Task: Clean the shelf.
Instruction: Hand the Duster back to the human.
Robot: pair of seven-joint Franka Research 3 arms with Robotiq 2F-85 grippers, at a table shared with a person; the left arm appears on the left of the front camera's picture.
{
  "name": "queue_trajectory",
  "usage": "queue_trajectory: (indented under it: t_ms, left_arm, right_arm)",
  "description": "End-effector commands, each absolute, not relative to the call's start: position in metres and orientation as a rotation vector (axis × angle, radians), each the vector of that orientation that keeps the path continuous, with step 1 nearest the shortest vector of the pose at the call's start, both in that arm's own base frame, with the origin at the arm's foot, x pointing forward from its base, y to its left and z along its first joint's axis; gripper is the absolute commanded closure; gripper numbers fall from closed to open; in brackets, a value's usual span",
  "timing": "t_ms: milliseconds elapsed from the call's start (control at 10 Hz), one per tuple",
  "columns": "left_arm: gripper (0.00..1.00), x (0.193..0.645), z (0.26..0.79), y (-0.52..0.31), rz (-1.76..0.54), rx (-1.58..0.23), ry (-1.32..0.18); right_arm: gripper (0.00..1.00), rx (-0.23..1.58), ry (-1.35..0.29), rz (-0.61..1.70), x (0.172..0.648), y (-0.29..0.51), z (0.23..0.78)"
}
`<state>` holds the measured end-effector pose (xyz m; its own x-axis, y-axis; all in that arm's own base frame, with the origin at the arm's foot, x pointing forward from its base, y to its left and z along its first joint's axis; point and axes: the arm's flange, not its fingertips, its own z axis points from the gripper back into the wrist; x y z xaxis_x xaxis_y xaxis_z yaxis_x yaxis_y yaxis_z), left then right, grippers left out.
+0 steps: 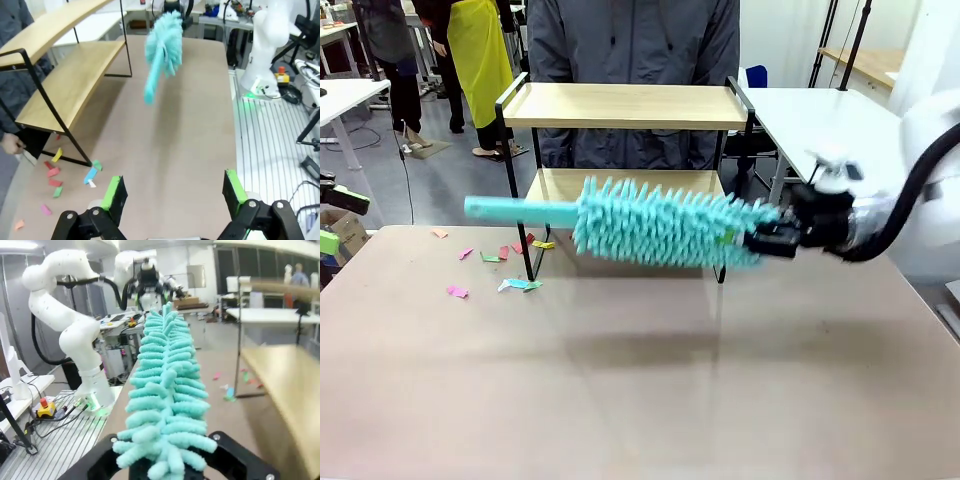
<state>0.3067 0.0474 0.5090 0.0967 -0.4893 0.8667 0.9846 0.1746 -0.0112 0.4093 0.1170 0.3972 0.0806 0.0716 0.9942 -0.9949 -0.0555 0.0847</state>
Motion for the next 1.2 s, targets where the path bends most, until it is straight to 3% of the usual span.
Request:
queue_trajectory:
  t_ms: [0,300,500,800,1100]
  left_arm:
    - [0.0,0.307,0.511,0.047,-1.25,-0.75,-0.888]
    - [0.0,0.307,0.511,0.047,-1.25,-0.75,-0.888]
    - [0.0,0.307,0.511,0.047,-1.25,-0.75,-0.888]
    - [0.0,0.307,0.511,0.047,-1.25,-0.75,-0.888]
    - [0.0,0.307,0.511,0.047,-1.25,-0.75,-0.888]
  right_arm:
    - [0.83,1.154,-1.151,1.193,0.398,0.1,0.468]
    - [0.83,0.96,-1.304,1.125,0.383,0.064,0.566]
    - [0.83,0.865,-1.409,0.923,0.381,0.027,0.606]
    - [0.83,0.636,-1.583,0.537,0.368,-0.041,0.617]
    - [0.83,0.436,-1.533,0.253,0.366,-0.086,0.589]
